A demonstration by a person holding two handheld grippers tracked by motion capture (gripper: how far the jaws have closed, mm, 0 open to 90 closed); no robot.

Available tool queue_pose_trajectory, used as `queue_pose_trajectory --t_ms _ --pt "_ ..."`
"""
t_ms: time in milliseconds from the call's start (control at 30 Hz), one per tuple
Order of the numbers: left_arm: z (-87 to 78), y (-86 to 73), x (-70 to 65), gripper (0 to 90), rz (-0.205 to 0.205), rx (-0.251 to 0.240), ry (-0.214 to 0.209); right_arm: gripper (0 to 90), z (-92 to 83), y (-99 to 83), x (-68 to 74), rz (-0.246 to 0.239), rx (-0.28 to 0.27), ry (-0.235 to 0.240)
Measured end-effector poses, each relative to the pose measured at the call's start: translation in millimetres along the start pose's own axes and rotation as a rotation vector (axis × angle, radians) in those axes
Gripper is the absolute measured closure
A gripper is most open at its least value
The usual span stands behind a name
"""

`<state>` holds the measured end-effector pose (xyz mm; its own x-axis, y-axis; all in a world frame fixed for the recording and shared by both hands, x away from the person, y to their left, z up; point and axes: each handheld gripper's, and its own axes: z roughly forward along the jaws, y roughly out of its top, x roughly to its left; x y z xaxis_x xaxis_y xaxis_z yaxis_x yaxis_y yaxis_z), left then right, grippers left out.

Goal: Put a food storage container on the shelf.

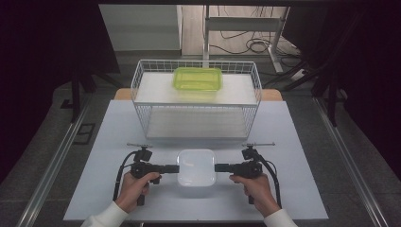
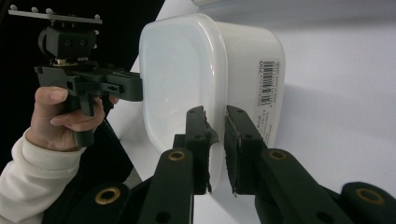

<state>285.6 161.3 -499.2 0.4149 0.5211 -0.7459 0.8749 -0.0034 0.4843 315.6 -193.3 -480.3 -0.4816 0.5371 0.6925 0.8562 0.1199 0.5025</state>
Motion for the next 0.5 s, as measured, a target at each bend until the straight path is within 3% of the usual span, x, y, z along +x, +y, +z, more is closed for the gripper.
queue_pose_trajectory --t_ms 500 --pt "-10.4 4.7 -15.4 79.8 0.084 -0.045 0.016 79.7 -8.5 5.1 16.1 -0.098 -0.047 -0.006"
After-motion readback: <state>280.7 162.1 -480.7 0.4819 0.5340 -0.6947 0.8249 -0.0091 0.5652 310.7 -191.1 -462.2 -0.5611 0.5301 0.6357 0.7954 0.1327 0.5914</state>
